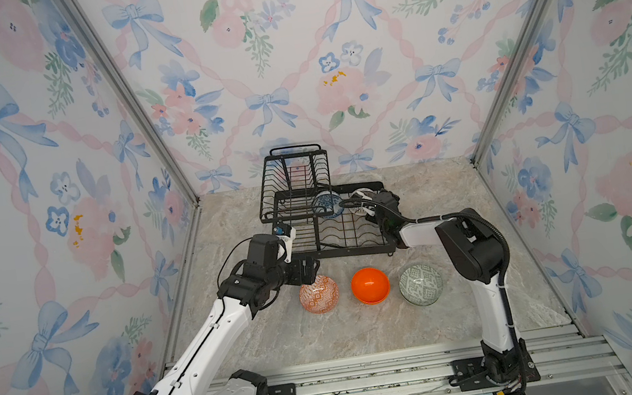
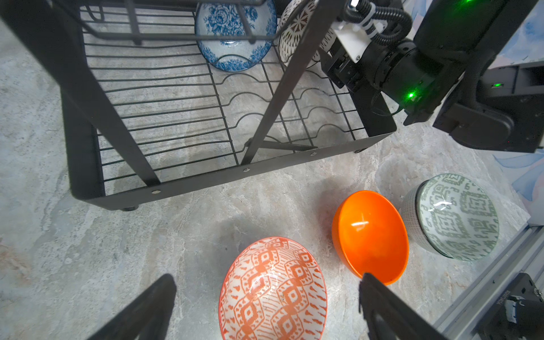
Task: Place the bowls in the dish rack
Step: 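Lower the white bowl into the rack slots beside the blue bowl with the right gripper, then open the right gripper and withdraw while the left gripper reaches toward the green-patterned bowl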
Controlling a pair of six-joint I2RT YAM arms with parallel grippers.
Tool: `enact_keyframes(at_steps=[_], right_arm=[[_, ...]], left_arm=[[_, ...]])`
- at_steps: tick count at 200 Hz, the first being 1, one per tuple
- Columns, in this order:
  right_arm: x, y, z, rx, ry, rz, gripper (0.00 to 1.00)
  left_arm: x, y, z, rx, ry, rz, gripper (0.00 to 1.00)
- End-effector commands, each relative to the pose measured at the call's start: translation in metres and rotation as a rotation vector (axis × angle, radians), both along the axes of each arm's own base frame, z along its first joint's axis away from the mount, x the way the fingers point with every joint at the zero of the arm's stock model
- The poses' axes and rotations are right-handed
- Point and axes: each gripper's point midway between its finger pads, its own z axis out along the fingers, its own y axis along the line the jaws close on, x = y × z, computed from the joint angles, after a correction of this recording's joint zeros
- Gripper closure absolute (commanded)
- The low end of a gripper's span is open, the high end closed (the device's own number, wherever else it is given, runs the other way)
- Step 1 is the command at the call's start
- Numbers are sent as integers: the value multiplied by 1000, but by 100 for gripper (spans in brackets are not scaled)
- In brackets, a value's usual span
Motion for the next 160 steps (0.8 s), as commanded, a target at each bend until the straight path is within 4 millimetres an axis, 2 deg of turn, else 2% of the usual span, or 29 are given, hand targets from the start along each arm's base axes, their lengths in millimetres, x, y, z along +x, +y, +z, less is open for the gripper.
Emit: enact_keyframes(at_steps=[1,56,84,121,137,140,144,160], right_arm=[[-3,-4,25,48,-18,-20,3],[-17,-7,54,134,-14,-24,3],[-31,-9,70,185,6,-32,3],[-64,-21,98,275,21,-76,3],[-82,-31,112,330,64,-133,3],[-85,-33,109,336,87,-146,3],[-93,-35,121,364,85,-153,3],[-118,-42,132,434,145,-180,3]], left_arm=[[-4,4,-1,-15,-1,13,2],[-8,9,-6,-13,6,39,2],[-7,15,-16,4,33,86,2],[-13,17,-18,0,34,117,2],[-17,13,-10,-10,14,115,2],[-18,12,-8,-13,8,117,2],[-19,11,-6,-13,0,116,2],[-24,1,5,-19,-35,107,2]])
